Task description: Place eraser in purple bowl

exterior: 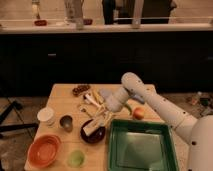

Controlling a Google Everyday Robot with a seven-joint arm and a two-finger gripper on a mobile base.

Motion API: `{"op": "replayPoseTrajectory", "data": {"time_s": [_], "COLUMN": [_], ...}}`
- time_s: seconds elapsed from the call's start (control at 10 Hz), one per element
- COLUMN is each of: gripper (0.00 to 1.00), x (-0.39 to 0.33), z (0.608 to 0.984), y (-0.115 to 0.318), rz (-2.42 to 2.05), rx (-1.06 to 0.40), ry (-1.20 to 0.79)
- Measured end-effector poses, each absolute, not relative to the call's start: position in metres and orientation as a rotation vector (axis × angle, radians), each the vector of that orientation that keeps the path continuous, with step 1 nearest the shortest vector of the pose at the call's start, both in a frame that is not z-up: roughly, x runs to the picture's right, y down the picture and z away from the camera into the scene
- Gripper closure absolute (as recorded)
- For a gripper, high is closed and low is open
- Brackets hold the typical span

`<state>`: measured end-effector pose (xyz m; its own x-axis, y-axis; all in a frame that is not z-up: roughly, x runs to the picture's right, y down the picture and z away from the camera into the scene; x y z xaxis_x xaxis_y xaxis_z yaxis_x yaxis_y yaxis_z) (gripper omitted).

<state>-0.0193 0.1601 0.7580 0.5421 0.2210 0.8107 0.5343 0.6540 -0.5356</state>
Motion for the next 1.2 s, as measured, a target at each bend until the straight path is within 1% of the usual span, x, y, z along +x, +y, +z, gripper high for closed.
{"op": "replayPoseTrajectory", "data": {"time_s": [0.2,0.3,0.4,1.2], "gripper": [0.38,0.26,0.21,0.2], "x": [-0.0196,-0.0195,-0.0195,-0.019], "z": [0.7582,0.7582,0.7582,0.7584], "y": [0.1603,0.1604,0.1604,0.1608], "rz": [-0.217,-0.217,-0.217,-0.215], "rx": [-0.873,-0.873,-0.873,-0.873], "ry": [-1.011,-1.011,-1.011,-1.012]}}
